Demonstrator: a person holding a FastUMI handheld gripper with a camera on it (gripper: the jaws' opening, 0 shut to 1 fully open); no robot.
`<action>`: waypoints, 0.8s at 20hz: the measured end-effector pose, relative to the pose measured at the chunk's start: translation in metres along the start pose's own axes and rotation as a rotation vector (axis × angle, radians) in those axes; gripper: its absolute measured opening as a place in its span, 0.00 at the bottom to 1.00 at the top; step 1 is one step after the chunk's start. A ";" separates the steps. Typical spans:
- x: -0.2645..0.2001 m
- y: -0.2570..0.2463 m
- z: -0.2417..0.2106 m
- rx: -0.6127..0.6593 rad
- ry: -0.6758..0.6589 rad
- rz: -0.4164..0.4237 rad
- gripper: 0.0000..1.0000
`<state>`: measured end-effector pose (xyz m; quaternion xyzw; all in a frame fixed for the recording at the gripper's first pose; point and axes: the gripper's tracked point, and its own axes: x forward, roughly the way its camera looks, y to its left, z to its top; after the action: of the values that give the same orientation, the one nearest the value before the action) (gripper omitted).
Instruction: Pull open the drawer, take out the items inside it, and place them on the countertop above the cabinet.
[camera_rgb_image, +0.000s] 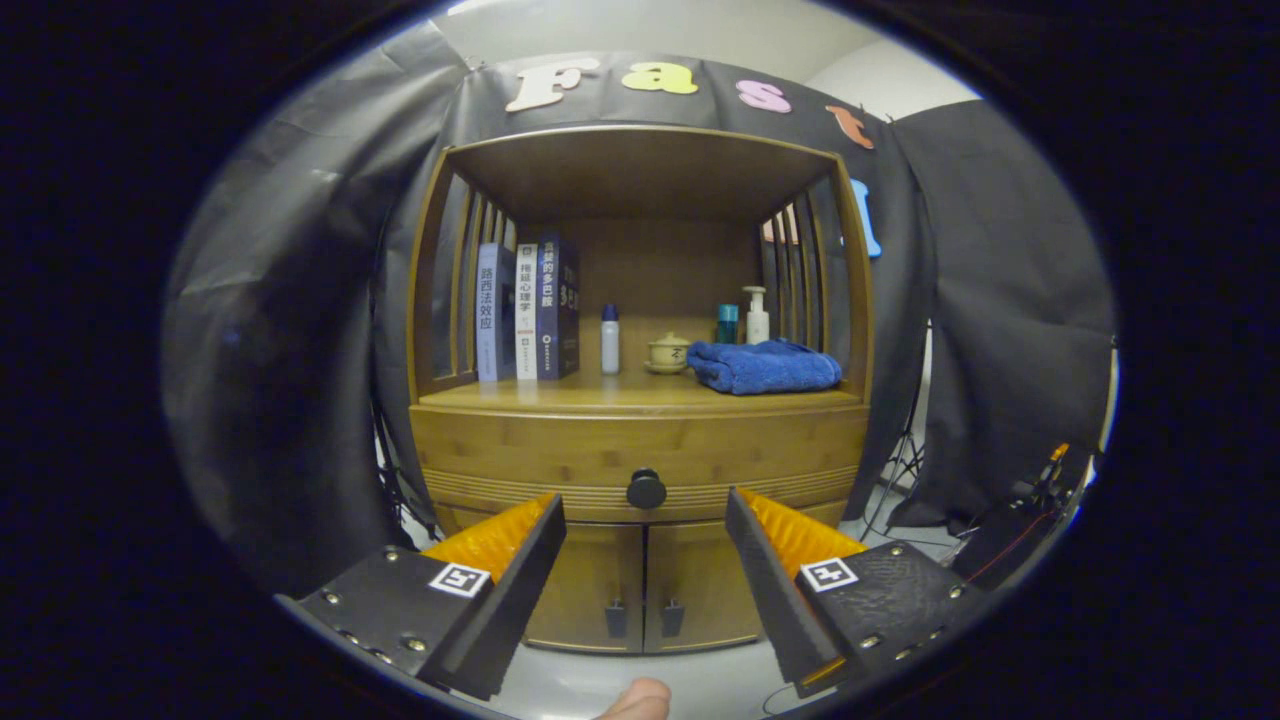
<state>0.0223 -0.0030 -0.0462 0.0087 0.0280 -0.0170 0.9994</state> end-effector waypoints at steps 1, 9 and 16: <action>0.004 0.001 0.000 0.004 -0.002 0.004 0.97; 0.060 -0.004 -0.005 -0.016 -0.022 -0.024 0.97; 0.124 -0.005 -0.025 -0.019 0.010 -0.008 0.97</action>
<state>0.1441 -0.0121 -0.0786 -0.0008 0.0331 -0.0210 0.9992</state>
